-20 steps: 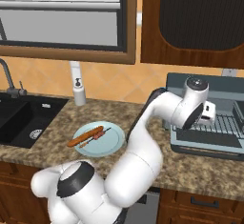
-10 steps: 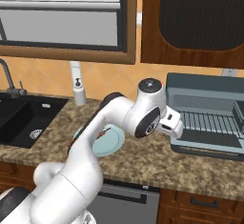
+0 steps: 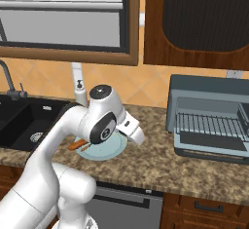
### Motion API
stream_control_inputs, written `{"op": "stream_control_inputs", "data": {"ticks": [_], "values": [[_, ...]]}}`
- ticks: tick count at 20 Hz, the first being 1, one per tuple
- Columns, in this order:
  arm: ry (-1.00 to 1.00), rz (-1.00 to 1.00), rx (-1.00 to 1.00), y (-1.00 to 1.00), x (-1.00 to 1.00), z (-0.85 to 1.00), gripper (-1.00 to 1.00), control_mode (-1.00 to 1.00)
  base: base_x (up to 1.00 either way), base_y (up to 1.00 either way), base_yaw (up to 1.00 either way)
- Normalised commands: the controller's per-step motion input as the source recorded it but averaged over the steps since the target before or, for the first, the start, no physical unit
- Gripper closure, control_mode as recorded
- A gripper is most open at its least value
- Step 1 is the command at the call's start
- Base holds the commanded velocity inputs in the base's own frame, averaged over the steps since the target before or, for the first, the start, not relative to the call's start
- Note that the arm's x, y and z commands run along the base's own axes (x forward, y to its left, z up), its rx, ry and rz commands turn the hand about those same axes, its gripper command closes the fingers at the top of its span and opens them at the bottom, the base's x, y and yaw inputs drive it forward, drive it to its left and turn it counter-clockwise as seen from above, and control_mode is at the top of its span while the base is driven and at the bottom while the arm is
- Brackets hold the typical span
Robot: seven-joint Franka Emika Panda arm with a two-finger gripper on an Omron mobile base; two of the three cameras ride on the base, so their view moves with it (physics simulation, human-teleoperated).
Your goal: Pick up the kebab skewer and baguette bread, and place them inside the toaster oven. Close the toaster oven door and start by setting the timer.
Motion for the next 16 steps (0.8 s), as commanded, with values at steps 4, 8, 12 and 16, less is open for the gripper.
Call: {"op": "stream_control_inputs", "data": {"ticks": [4, 8, 12, 16], "values": [[0.19, 0.0, 0.12, 0.56, 0.46, 0.03, -1.0, -1.0, 0.0, 0.0, 0.0], [0.23, -0.03, 0.07, 0.44, 0.67, 0.03, -1.0, -1.0, 0.0, 0.0, 0.0], [0.16, -0.04, 0.03, 0.47, 0.67, -0.05, -1.0, -1.0, 0.0, 0.0, 0.0], [0.17, -0.04, 0.02, 0.01, 0.57, 0.0, -1.0, -1.0, 0.0, 0.0, 0.0]]}}
